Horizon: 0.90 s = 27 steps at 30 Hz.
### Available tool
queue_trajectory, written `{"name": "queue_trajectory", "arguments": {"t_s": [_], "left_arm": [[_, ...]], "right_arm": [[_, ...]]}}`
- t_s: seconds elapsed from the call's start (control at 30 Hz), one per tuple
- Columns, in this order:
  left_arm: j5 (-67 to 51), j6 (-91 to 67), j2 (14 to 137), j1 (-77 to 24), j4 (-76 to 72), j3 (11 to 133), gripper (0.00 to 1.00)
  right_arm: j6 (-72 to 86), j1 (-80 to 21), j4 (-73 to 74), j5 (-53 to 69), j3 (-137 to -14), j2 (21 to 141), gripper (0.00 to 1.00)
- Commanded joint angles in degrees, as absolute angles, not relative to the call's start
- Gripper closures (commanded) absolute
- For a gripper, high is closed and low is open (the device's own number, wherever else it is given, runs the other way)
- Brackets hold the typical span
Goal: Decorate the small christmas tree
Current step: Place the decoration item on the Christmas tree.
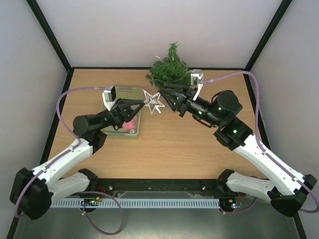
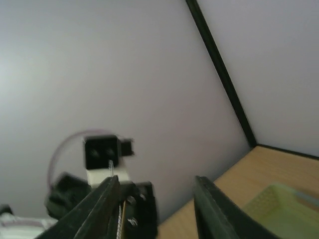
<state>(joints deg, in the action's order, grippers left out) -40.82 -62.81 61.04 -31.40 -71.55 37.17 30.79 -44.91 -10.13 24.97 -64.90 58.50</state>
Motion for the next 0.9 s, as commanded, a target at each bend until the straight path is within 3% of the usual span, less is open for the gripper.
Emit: {"name": "queue_trajectory", "arguments": {"t_s": [0.0, 0.13, 0.33, 0.57, 0.7, 0.8, 0.87], "left_arm": [[-51.3, -49.7, 55.0, -30.8, -61.5, 37.2, 0.97], [-56.8, -38.4, 50.5, -30.8, -43.6, 40.5, 0.97], [-58.1, -24.0, 48.4, -30.9, -21.3, 47.5, 0.97], [-60.9, -24.5, 50.2, -31.0, -19.7, 49.2, 0.97], [-60.3, -23.9, 50.5, -31.0, -18.4, 49.3, 0.97], [-56.9, -22.4, 50.2, -30.9, -15.2, 49.8, 0.88], [-54.1, -22.0, 49.9, -30.9, -13.5, 50.5, 0.68]], "right_arm": [[21.7, -45.0, 8.9, 31.3, -67.8, 55.9, 0.55], [17.0, -45.1, 16.7, 39.2, -70.7, 55.3, 0.43], [13.0, -45.1, 24.4, 46.3, -74.9, 58.4, 0.44], [9.7, -45.1, 26.4, 51.8, -74.8, 60.0, 0.66], [9.8, -45.0, 24.5, 51.9, -73.8, 59.4, 0.98], [10.9, -45.0, 20.5, 50.6, -71.9, 58.0, 0.98], [12.1, -45.0, 17.3, 48.3, -70.4, 56.9, 0.98]]}}
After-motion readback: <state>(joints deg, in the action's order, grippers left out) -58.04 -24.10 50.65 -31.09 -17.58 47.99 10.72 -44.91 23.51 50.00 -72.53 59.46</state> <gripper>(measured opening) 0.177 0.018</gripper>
